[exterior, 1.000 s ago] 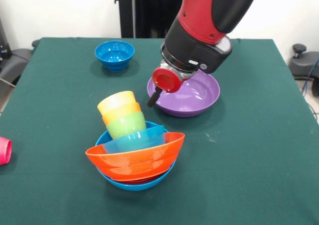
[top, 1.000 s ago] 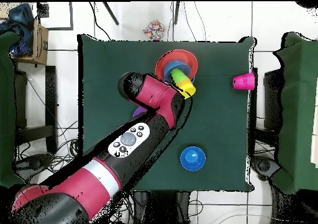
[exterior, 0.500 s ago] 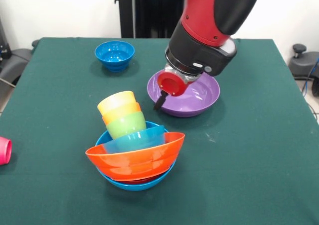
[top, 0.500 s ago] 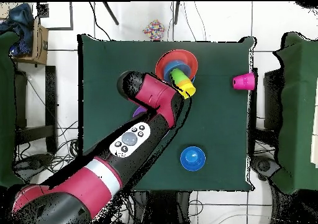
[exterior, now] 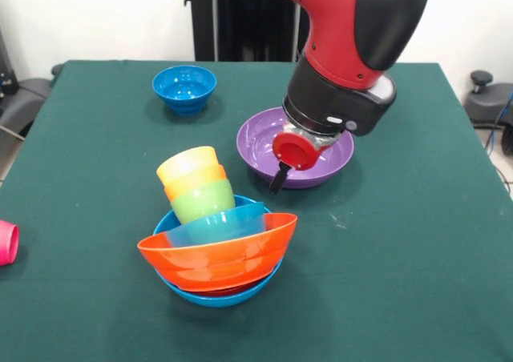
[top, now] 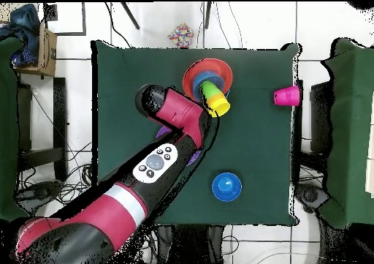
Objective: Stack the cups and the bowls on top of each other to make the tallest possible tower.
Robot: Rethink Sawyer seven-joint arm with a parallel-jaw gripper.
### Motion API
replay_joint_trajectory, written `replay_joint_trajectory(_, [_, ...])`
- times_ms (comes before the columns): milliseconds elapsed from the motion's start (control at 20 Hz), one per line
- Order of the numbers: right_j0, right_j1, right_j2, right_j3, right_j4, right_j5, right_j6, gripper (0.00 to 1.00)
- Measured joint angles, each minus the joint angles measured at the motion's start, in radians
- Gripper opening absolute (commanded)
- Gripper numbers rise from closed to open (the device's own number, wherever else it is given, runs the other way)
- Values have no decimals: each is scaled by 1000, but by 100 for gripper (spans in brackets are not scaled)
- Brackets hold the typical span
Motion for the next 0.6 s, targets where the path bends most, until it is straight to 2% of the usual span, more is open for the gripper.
replay_joint_trajectory(600, [0, 21, 3, 2, -9, -22, 0, 100])
